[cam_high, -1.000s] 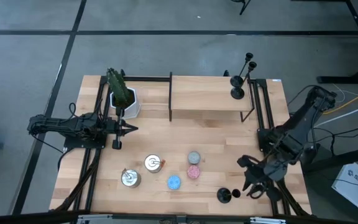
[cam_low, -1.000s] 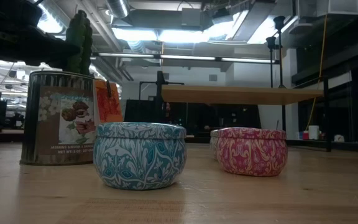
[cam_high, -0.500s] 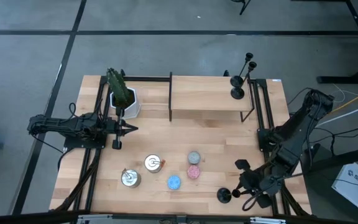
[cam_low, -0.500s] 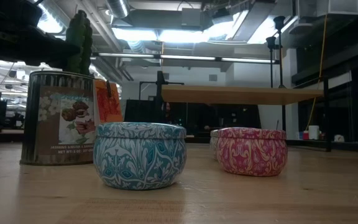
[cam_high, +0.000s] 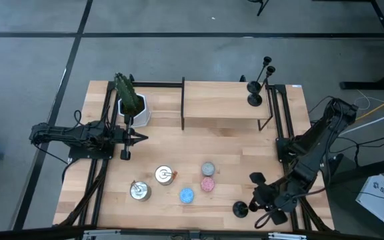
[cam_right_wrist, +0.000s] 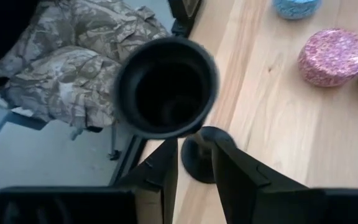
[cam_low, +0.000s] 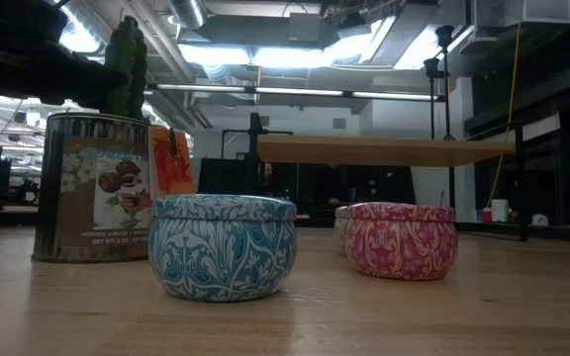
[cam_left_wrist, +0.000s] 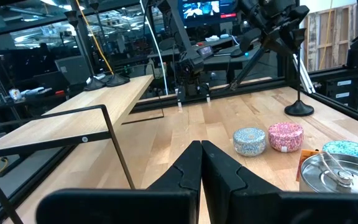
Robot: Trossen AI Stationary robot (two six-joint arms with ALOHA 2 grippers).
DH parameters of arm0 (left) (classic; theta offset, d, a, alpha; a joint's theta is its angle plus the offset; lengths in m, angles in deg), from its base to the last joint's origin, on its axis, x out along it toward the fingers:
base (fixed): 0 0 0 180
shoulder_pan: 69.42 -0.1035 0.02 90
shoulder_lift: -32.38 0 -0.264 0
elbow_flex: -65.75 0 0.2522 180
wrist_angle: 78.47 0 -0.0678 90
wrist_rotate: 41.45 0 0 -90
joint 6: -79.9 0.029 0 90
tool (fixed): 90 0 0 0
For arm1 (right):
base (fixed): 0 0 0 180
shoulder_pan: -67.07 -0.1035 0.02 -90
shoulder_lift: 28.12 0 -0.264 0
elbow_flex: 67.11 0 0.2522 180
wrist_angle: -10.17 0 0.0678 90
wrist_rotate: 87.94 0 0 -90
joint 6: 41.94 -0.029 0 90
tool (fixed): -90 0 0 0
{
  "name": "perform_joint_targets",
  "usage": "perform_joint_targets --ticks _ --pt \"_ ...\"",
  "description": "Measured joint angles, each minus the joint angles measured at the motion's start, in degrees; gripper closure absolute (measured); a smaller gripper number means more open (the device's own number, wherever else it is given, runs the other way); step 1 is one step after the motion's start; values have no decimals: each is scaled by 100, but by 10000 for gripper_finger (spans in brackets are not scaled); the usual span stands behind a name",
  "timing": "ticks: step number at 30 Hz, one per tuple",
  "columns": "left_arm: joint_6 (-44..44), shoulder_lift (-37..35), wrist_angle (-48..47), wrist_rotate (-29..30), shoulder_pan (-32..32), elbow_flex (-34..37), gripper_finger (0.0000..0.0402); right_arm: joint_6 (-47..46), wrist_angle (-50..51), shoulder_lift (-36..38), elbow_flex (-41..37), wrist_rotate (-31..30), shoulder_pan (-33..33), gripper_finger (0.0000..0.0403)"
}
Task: Pick & Place candle stick holders
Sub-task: Put the black candle holder on the shelf
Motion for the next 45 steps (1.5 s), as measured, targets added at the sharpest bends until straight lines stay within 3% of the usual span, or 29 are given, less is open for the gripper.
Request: perform_joint_targets --ticks 12,28,45 --pt "0 2 0 0 0 -2 398 -98 -67 -104 0 -299 -2 304" --pt "0 1 0 0 -1 -1 398 -244 -66 -102 0 440 -2 304" --pt "0 1 0 0 -2 0 398 -243 -74 -102 0 500 -2 304"
